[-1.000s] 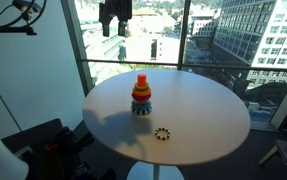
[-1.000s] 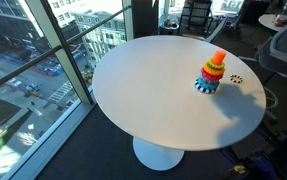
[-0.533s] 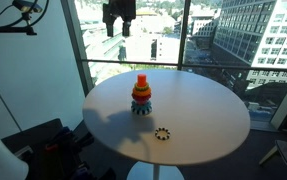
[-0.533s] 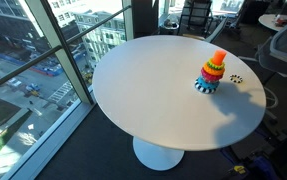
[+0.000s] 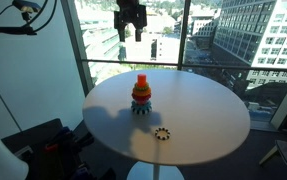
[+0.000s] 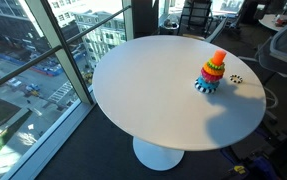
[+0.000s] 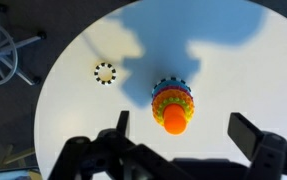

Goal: Pick up the green ring from the stack and put it on the table

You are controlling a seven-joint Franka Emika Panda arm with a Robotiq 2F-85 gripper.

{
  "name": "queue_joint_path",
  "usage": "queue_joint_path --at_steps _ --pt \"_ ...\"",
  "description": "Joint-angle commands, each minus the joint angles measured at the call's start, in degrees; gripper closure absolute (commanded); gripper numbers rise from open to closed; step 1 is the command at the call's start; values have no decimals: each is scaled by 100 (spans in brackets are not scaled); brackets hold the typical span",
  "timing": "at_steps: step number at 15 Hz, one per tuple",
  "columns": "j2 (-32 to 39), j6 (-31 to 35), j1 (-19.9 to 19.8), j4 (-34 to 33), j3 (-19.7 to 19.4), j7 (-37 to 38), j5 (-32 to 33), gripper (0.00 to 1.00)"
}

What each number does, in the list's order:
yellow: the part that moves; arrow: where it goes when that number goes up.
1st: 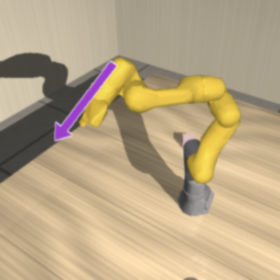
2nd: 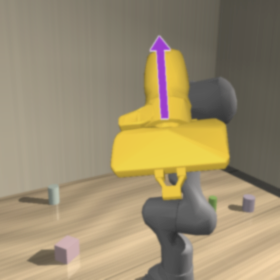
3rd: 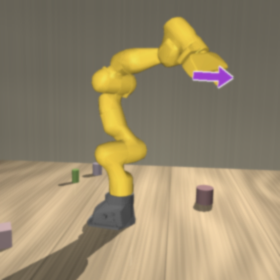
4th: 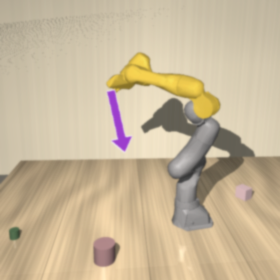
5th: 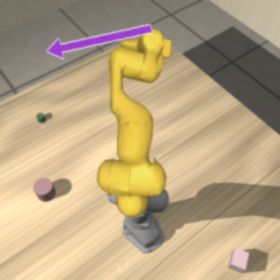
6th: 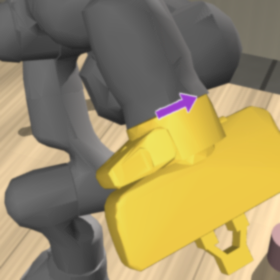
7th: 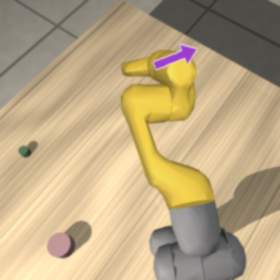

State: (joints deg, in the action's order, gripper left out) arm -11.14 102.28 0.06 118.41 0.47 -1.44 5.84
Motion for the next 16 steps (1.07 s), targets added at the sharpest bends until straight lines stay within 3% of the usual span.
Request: queue_joint_path --at_steps 1,9,16 --pt "284 361 6 -91 -60 -122 -210 0" --pt "693 1135 -6 95 -91 -381 -657 0" --pt "815 1091 0 65 -54 -204 -534 0"
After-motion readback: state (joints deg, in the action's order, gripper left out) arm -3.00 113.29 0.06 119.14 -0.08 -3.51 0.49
